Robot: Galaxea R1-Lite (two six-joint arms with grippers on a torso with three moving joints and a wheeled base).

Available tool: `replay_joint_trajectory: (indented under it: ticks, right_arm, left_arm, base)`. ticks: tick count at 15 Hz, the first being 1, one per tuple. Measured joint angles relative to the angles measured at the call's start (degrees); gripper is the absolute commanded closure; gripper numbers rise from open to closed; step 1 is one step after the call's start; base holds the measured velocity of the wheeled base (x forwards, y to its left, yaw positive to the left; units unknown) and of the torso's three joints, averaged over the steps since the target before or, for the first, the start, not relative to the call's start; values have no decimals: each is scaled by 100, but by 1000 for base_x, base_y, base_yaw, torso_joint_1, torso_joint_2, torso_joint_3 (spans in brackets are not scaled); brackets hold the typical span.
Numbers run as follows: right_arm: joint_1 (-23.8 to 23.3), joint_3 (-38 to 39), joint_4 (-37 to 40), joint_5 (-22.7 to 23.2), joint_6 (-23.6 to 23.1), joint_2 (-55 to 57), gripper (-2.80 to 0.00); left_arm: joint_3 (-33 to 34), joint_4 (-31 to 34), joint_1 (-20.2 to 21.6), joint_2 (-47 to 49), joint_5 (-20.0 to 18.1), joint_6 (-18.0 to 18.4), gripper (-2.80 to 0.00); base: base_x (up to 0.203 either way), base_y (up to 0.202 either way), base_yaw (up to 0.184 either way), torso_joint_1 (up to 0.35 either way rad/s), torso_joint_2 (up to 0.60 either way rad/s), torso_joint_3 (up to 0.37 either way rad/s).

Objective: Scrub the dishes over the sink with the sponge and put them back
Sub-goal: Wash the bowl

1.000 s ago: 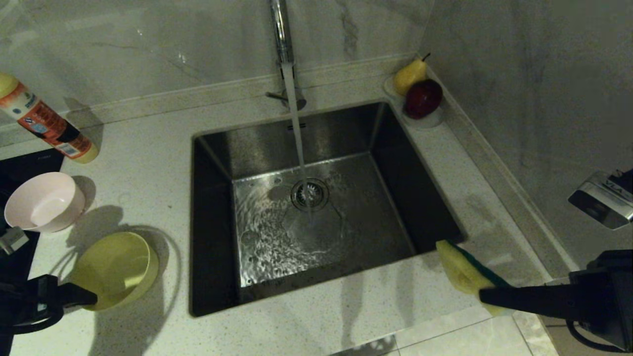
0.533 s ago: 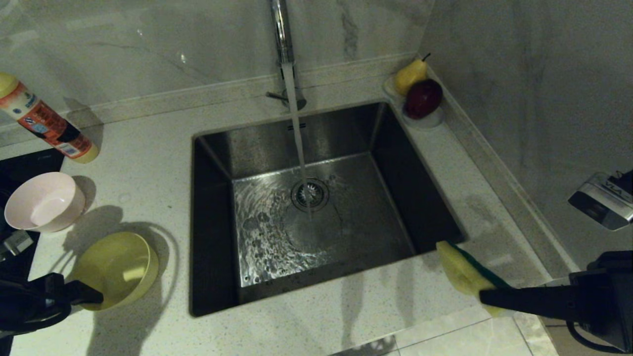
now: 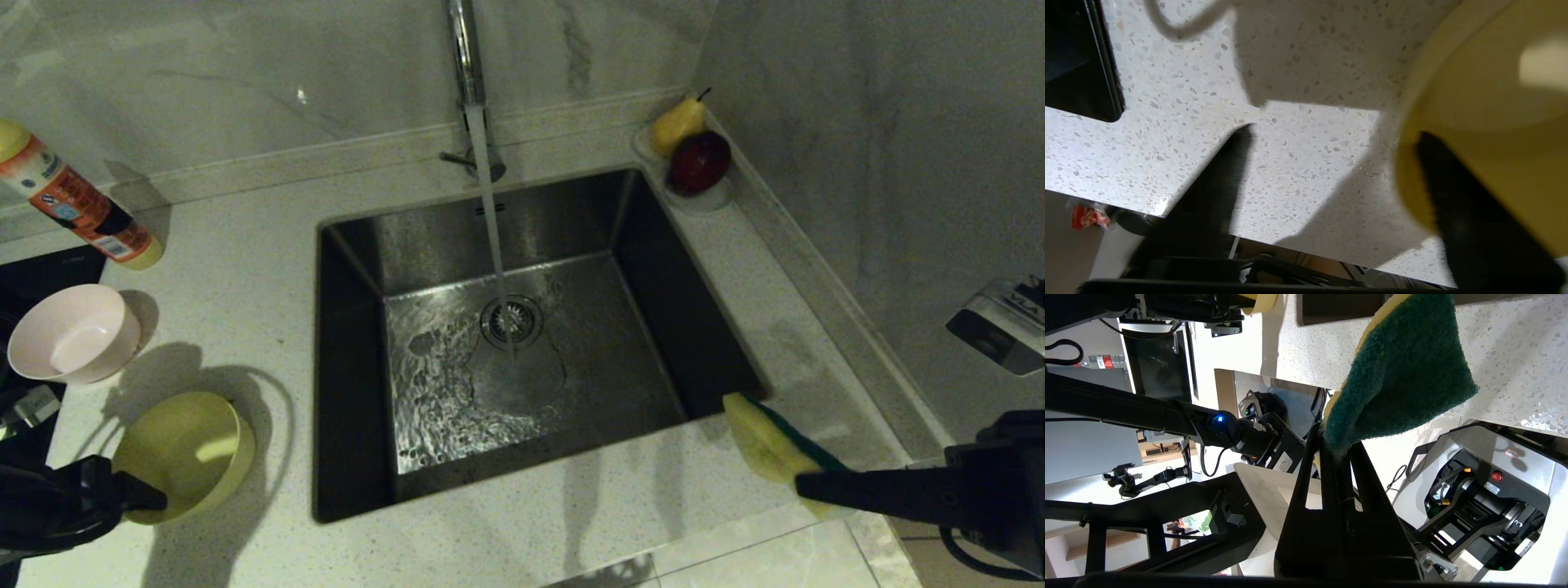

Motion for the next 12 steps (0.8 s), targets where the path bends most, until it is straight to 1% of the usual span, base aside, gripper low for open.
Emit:
replay_joint_trajectory:
  ticks: [11, 12]
  right_arm:
    - [5, 37, 1, 34, 20, -78, 0]
    - [5, 31, 5, 30, 22, -89, 0]
  left_arm:
    - [48, 4, 11, -16, 22, -34, 0]
    - [14, 7, 15, -42, 23, -96, 0]
  base:
    - [0, 0, 0, 0, 0, 0]
    - [0, 0, 0, 0, 0, 0]
